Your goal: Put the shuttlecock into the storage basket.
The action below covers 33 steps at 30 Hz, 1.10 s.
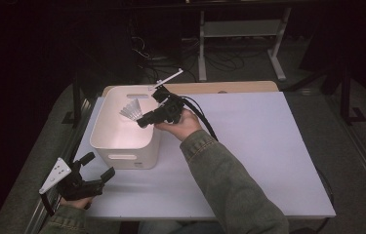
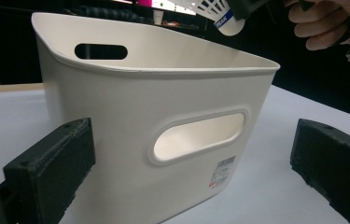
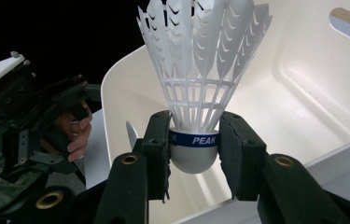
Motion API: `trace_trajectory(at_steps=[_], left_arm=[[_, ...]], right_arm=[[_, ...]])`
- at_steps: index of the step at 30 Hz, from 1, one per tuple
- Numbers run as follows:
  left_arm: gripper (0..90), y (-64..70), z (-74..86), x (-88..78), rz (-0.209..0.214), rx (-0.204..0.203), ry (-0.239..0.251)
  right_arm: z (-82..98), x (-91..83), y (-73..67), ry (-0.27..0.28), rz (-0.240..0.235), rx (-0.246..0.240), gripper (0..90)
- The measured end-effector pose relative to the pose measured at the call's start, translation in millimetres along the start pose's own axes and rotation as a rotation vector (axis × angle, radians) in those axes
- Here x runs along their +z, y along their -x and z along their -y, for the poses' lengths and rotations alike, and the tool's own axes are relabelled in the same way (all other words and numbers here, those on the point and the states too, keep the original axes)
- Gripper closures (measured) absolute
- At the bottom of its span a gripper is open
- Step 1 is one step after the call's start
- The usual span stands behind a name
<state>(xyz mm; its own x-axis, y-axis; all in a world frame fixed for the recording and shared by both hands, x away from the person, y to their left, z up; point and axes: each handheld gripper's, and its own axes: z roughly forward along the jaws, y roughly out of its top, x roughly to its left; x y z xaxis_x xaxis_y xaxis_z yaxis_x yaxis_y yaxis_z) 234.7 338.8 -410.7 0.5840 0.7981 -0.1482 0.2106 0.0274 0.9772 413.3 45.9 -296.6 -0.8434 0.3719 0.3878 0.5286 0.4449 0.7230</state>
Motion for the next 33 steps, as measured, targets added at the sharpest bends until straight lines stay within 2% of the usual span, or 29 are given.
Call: trace_trajectory(at_steps=[2,10,12,17,21,26,33], left_arm=[[0.0,0.1,0.0,-0.1,0.0,0.0,0.0],[0.0,1.3,-0.1,-0.4,0.0,-0.007,0.0],[0.0,1.3,0.0,-0.1,0.001,-0.007,0.001],[0.0,1.3,0.3,0.5,0.003,-0.01,0.007],[0.0,1.3,0.3,0.5,0.003,-0.011,0.007],[0.0,1.3,0.0,-0.2,0.003,-0.002,-0.005],[0.0,0.8,0.0,-0.7,0.004,0.006,-0.005]], right_arm=[[0.7,2.7,1.5,-0.002,0.007,-0.009,63.2],[3.4,10.0,2.5,-0.011,-0.026,0.004,63.0],[3.4,11.3,2.9,-0.019,-0.016,0.0,62.9],[4.9,16.2,4.0,-0.028,-0.028,0.001,61.8],[4.5,17.4,4.0,-0.019,-0.048,0.017,52.7],[4.3,13.9,4.1,-0.01,-0.043,0.027,45.6],[3.2,3.1,2.8,0.021,-0.02,0.004,23.6]])
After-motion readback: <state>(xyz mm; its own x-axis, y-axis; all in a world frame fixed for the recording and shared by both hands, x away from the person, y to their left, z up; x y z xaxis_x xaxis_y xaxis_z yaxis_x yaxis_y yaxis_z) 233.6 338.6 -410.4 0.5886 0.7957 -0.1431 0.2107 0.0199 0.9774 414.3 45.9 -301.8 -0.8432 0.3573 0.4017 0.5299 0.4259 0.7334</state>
